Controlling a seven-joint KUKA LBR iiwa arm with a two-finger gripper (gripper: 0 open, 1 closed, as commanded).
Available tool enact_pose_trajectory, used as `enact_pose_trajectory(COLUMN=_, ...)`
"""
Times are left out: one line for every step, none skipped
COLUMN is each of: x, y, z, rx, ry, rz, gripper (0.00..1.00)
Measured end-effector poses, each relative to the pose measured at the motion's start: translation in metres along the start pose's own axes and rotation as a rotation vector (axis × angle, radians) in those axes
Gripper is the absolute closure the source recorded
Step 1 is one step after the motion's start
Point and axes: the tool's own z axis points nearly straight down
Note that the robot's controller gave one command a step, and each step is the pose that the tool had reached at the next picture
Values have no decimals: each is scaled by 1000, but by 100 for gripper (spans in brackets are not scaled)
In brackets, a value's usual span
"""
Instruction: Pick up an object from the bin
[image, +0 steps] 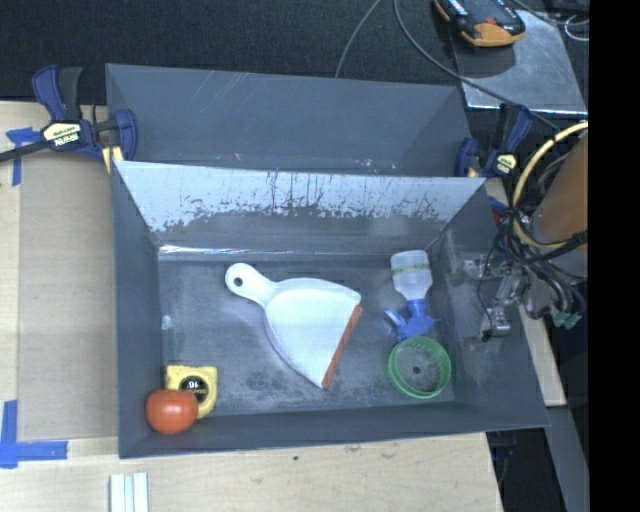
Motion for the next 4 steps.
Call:
enact_pose_trajectory(x=-21, y=15, z=123, rx=-1, ry=2, rz=97, gripper=0)
enact_pose_trajectory(x=-58, y=40, z=118, rx=-1, ry=-2, rz=156, gripper=0)
enact_pose_trajectory(x=-36, y=41, z=118, rx=0, ry=-5, rz=24, gripper=0)
enact_pose_trajectory(x=-47, y=36, z=118, rx=1, ry=-12, rz=75, gripper=0)
